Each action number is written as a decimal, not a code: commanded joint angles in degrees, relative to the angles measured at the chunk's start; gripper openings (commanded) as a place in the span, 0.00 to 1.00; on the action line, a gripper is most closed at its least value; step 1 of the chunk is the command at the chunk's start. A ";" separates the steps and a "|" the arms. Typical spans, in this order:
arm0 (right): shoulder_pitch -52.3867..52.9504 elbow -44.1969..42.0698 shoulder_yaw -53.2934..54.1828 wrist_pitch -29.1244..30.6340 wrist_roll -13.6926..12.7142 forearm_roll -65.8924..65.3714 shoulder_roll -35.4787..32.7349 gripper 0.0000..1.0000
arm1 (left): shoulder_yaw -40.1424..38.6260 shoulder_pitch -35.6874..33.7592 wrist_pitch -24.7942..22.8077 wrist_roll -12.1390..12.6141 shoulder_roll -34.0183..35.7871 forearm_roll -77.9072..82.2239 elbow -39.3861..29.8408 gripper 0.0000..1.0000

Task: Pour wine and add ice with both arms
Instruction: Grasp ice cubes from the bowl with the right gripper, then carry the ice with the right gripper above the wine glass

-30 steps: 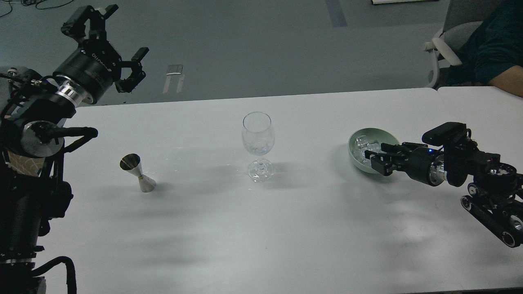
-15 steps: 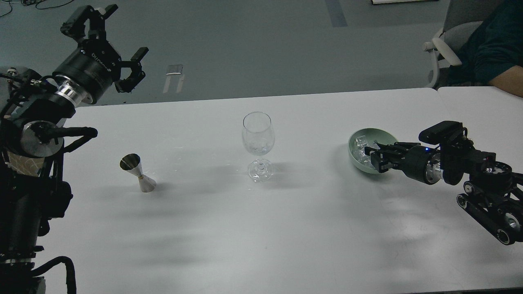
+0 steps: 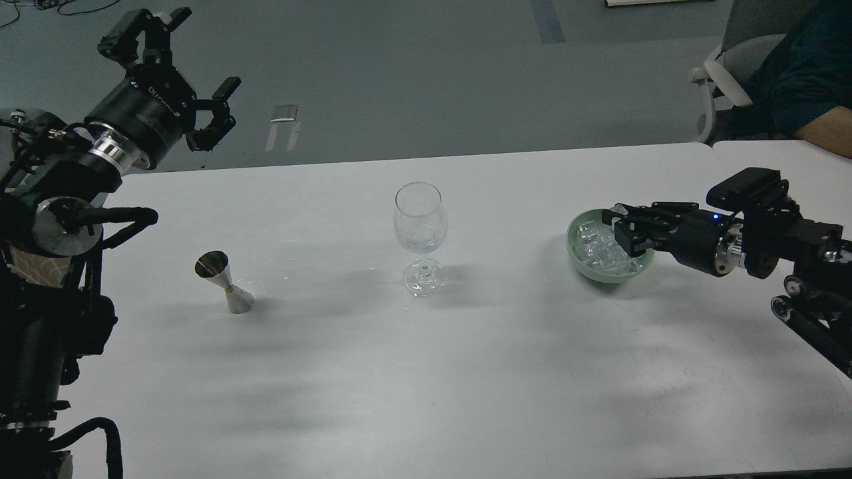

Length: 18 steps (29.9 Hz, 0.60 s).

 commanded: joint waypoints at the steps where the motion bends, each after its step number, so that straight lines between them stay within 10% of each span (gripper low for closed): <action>1: 3.01 8.42 0.23 0.60 -0.09 4.97 -6.47 0.00 | 0.00 -0.09 0.00 -0.06 0.19 0.12 0.05 0.98; 18: 33.58 15.75 -20.76 8.94 -0.18 10.16 -2.45 0.00 | 0.17 -0.17 0.00 0.02 -0.51 2.40 0.05 0.98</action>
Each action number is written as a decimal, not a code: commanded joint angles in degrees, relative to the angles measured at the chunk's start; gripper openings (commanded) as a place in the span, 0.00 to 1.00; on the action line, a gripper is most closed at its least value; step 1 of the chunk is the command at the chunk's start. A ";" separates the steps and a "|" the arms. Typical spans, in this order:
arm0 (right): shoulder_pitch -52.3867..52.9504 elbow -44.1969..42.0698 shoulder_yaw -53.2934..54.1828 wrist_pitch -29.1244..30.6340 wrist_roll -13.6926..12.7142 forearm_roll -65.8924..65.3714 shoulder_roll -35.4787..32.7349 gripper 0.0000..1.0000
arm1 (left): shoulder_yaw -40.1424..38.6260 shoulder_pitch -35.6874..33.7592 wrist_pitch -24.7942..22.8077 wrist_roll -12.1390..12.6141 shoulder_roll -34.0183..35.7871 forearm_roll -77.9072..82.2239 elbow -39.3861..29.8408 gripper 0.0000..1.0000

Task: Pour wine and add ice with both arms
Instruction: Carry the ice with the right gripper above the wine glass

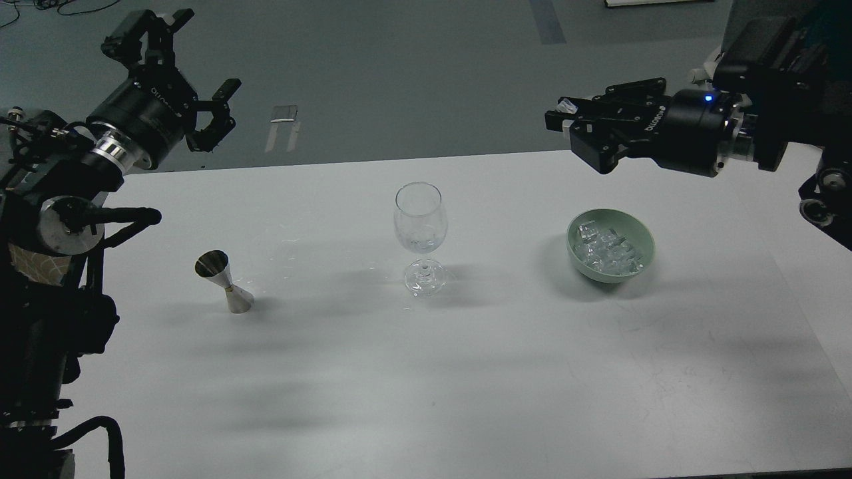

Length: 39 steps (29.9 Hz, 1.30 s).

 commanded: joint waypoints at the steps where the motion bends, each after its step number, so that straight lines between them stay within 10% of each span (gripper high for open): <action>1: 6.65 -0.81 -5.77 2.31 0.00 1.79 2.25 0.00 | 0.10 0.08 0.01 0.03 0.06 0.05 0.00 0.98; 21: 31.08 -24.97 -25.02 12.82 6.59 12.95 24.39 0.02 | 2.47 0.26 0.01 0.03 0.33 0.13 -0.17 0.98; 39: 31.61 -26.83 -33.55 12.82 6.73 12.95 25.28 0.05 | 2.47 0.34 -0.08 0.03 0.24 0.13 -0.17 0.98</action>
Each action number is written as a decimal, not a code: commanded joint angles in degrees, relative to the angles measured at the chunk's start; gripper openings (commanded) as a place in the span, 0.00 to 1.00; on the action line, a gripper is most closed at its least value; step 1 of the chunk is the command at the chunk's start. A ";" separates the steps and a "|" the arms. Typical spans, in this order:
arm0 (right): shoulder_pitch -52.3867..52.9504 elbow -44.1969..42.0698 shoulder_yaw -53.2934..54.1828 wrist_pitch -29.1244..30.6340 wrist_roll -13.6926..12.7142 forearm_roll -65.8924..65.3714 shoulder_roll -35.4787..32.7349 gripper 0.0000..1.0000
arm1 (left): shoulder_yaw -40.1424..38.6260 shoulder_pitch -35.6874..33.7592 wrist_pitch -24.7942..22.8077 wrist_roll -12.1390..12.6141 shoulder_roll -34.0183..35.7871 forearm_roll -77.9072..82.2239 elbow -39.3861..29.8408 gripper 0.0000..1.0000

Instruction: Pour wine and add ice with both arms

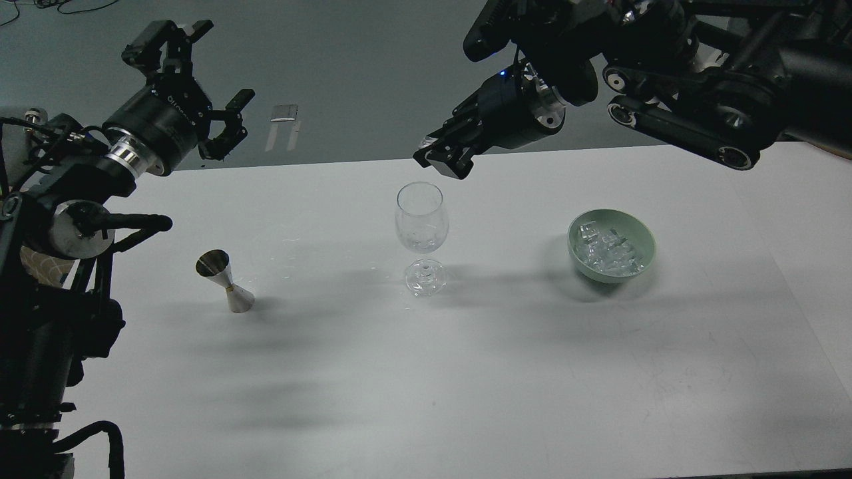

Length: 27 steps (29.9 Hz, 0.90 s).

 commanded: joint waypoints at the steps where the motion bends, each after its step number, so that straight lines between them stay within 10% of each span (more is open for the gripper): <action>1: -0.33 0.04 -0.24 0.00 -0.01 0.05 0.07 0.05 | 0.00 -0.08 -0.04 -0.01 0.08 0.00 0.00 0.98; 27: -2.27 -5.41 -1.74 0.00 -0.01 0.05 7.80 0.12 | -0.27 0.00 0.05 -0.01 1.13 -0.09 -0.52 0.98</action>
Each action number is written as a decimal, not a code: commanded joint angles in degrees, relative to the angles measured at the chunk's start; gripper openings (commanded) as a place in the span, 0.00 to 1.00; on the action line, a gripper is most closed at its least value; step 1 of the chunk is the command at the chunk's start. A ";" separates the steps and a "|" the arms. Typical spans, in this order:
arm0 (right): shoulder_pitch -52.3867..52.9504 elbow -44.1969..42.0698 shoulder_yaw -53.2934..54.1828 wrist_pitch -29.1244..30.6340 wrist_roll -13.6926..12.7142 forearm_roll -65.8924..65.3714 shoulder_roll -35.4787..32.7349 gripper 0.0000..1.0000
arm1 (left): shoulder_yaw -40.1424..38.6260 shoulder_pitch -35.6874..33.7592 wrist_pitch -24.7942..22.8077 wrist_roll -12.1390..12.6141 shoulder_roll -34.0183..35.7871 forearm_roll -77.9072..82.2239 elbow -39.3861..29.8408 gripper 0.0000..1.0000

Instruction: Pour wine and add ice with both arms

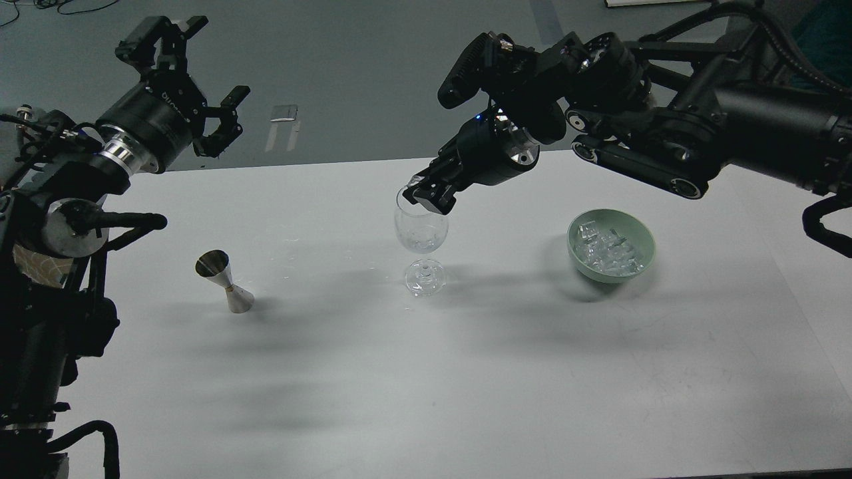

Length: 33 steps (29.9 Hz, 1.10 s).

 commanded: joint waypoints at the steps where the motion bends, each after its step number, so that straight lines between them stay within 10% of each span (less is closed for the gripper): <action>1: 0.16 -0.41 -0.20 0.00 0.00 0.00 0.38 0.13 | -0.01 0.01 0.00 0.01 0.13 0.00 0.00 0.98; 27: 0.60 -1.64 -0.64 0.00 0.00 0.00 0.82 0.50 | -0.36 0.01 0.00 0.01 0.21 0.00 -0.35 0.98; 31: 1.56 -2.25 2.07 0.00 0.00 2.09 0.38 0.99 | -0.62 0.01 0.00 0.36 0.91 -0.61 -0.35 0.98; 33: 1.57 -3.30 3.83 0.00 0.00 4.20 0.29 1.00 | -0.54 0.01 0.00 0.62 1.27 -0.88 -0.35 0.98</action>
